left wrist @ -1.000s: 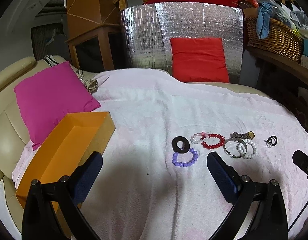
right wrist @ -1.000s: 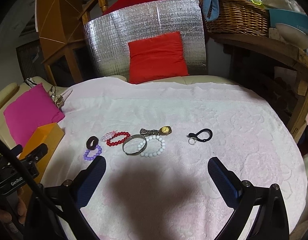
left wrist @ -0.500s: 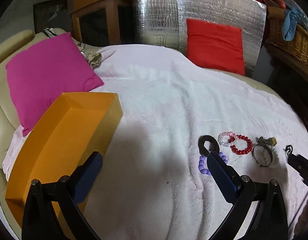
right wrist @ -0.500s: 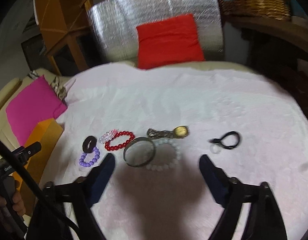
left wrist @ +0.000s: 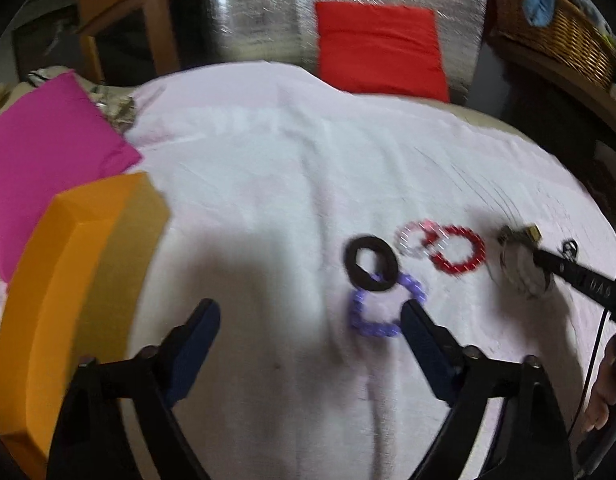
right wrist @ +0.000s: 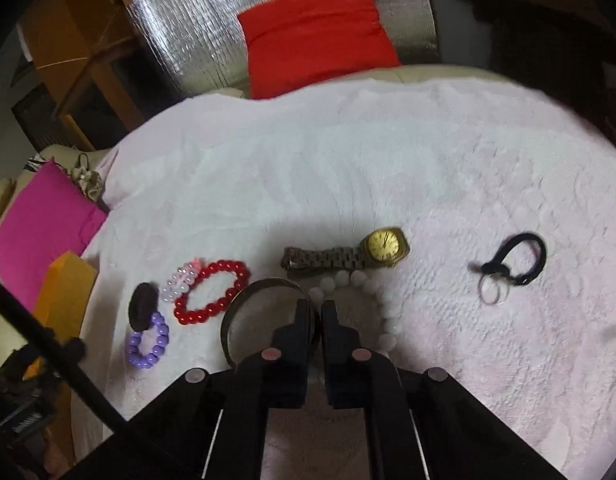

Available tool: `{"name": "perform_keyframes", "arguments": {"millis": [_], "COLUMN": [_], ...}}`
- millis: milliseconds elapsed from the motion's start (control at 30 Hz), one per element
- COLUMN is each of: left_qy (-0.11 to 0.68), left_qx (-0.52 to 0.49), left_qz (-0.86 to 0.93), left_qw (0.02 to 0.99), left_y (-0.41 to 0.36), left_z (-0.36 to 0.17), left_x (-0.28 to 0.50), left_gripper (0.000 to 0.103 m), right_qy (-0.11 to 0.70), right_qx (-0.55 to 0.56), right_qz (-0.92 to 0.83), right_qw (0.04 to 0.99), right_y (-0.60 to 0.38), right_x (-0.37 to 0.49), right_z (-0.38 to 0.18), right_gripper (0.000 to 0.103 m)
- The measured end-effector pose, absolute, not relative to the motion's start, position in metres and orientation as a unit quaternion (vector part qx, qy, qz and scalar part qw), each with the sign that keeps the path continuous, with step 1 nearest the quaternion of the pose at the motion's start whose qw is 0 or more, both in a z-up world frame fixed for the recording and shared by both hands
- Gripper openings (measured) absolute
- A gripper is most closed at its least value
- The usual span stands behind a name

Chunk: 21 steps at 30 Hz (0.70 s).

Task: Organize jewelry
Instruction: 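Grasp the silver bangle with the right tool while the left tool grasps the black hair tie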

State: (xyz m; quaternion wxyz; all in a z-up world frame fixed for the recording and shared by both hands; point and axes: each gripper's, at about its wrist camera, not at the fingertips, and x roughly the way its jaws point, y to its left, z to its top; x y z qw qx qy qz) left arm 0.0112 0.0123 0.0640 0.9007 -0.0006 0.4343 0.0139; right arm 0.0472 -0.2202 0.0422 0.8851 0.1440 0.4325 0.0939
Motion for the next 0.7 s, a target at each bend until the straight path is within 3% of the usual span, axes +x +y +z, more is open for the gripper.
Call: {"name": "perform_keyframes", "arguments": {"millis": [500, 533, 600, 700], "left_qy": [0.439, 0.438, 0.439, 0.447], "left_qx": [-0.068, -0.070, -0.071, -0.076], "left_qz": [0.004, 0.001, -0.007, -0.023], "left_qw": [0.896, 0.896, 0.895, 0.891], "left_y": [0.009, 0.008, 0.003, 0.001], "left_z": [0.048, 0.047, 0.046, 0.039], "left_x": [0.057, 0.060, 0.067, 0.073], "left_gripper": [0.084, 0.080, 0.055, 0.032], "right_qy": [0.393, 0.394, 0.395, 0.394], "right_qx": [0.212, 0.212, 0.208, 0.204], "right_qz": [0.048, 0.046, 0.045, 0.045], "right_qw": [0.893, 0.893, 0.894, 0.895], "right_y": [-0.302, -0.303, -0.304, -0.306], "right_x": [0.023, 0.024, 0.024, 0.022], "right_z": [0.069, 0.069, 0.066, 0.066], "right_gripper": [0.006, 0.006, 0.006, 0.006]}}
